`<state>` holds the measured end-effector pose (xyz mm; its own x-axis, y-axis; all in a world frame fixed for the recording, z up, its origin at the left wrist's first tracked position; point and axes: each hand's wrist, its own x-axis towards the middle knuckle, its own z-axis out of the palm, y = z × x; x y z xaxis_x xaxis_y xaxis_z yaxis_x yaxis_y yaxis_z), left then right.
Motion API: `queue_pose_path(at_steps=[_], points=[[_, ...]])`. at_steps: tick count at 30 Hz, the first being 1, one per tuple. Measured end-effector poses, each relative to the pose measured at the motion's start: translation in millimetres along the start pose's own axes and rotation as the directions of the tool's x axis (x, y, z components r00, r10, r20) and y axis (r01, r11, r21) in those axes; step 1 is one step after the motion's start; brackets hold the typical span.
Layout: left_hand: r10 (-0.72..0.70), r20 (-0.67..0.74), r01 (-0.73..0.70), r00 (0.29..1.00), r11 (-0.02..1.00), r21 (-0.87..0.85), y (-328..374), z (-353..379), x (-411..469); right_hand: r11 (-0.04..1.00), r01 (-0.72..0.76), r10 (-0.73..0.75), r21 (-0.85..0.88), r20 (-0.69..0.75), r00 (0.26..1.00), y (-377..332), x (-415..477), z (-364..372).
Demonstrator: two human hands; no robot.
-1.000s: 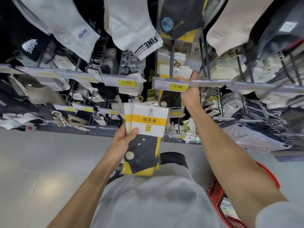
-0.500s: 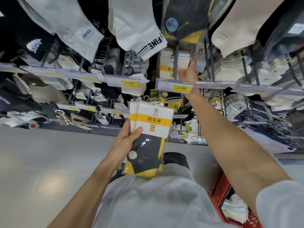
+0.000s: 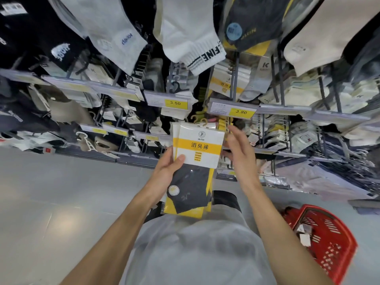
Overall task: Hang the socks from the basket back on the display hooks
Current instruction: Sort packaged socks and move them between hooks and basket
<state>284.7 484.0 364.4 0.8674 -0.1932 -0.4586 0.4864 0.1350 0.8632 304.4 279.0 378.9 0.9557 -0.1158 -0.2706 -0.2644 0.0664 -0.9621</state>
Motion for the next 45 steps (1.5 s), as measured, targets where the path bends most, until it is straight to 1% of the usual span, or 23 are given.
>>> queue_pose_path(at_steps=[2,4,9,11,15,17,19,22,25,27,29,32,34,35,37,38,39,41,42,43,44,45], points=[[-0.008,0.03,0.008,1.0,1.0,-0.019,0.6,5.2,3.0,0.999,0.005,0.001,-0.051,0.115,0.993,0.9,-12.0,1.8],[-0.011,0.052,0.013,0.999,0.999,-0.03,1.9,11.1,6.8,0.999,0.017,-0.011,-0.049,0.131,0.991,-0.6,-12.7,2.7],[-0.01,0.113,0.011,0.994,1.0,-0.01,7.6,24.3,12.9,0.998,0.018,-0.015,-0.064,0.056,0.998,-2.2,-5.3,-4.8],[0.012,0.113,-0.02,0.994,0.997,0.074,9.8,27.4,15.7,0.995,-0.003,0.009,-0.095,0.064,0.998,-0.4,-2.6,-9.8],[0.058,0.053,-0.07,0.997,0.964,0.257,8.6,26.9,21.4,0.992,-0.006,0.013,-0.128,0.053,0.999,10.3,5.3,-21.7],[0.087,0.037,-0.094,0.996,0.948,0.305,7.7,22.4,22.1,0.987,-0.001,0.001,-0.16,0.001,1.0,14.4,13.1,-27.0],[0.09,0.04,-0.098,0.995,0.943,0.318,7.0,15.0,22.0,0.986,-0.005,-0.011,-0.169,-0.095,0.995,17.4,24.1,-33.7],[0.057,0.043,-0.069,0.997,0.935,0.347,1.1,3.7,21.1,0.981,0.026,-0.065,-0.191,-0.204,0.977,12.5,45.3,-39.8],[-0.009,0.048,-0.011,0.999,0.916,0.4,-15.9,-6.7,17.0,0.965,0.101,-0.161,-0.241,-0.246,0.956,0.0,71.2,-39.0],[-0.068,0.048,0.039,0.996,0.89,0.455,-31.2,-14.5,12.2,0.951,0.137,-0.198,-0.276,-0.205,0.959,-9.0,87.8,-35.7],[-0.115,0.053,0.069,0.992,0.846,0.528,-46.8,-23.0,6.6,0.944,0.207,-0.249,-0.258,-0.138,0.959,-14.9,98.1,-31.1],[-0.159,0.059,0.096,0.986,0.808,0.582,-66.2,-34.9,-3.3,0.903,0.301,-0.352,-0.307,-0.125,0.928,-19.2,108.9,-25.6],[-0.223,0.025,0.158,0.975,0.765,0.625,-75.3,-42.5,-9.9,0.887,0.315,-0.368,-0.338,-0.107,0.923,-20.5,112.2,-26.2],[-0.261,0.006,0.196,0.965,0.739,0.645,-78.9,-46.0,-12.8,0.892,0.284,-0.335,-0.351,-0.093,0.938,-21.1,114.3,-27.5],[-0.332,-0.017,0.253,0.943,0.684,0.684,-86.0,-52.7,-16.5,0.892,0.163,-0.224,-0.422,-0.1,0.97,-25.9,118.9,-27.1],[-0.36,-0.024,0.271,0.933,0.653,0.707,-88.2,-55.1,-17.0,0.9,0.157,-0.215,-0.407,-0.099,0.972,-29.8,120.9,-26.5],[-0.383,-0.032,0.284,0.923,0.624,0.728,-89.6,-56.6,-17.0,0.907,0.184,-0.236,-0.379,-0.096,0.967,-31.2,126.6,-26.4],[-0.418,-0.05,0.307,0.907,0.575,0.758,-91.4,-58.1,-15.9,0.905,0.186,-0.226,-0.383,-0.064,0.972,-36.2,129.1,-25.2],[-0.429,-0.061,0.316,0.901,0.556,0.769,-92.9,-58.3,-14.9,0.901,0.135,-0.174,-0.412,-0.059,0.983,-33.7,132.8,-26.2],[-0.435,-0.071,0.323,0.898,0.539,0.778,-94.7,-58.4,-13.3,0.895,0.038,-0.077,-0.444,-0.07,0.995,-29.6,134.8,-28.0],[-0.442,-0.08,0.329,0.893,0.524,0.786,-96.2,-58.0,-11.8,0.878,-0.06,0.0,-0.475,-0.125,0.992,-27.1,134.6,-28.5],[-0.449,-0.091,0.338,0.889,0.51,0.791,-97.2,-56.9,-10.0,0.85,-0.078,-0.009,-0.521,-0.162,0.987,-22.9,136.8,-30.1]])
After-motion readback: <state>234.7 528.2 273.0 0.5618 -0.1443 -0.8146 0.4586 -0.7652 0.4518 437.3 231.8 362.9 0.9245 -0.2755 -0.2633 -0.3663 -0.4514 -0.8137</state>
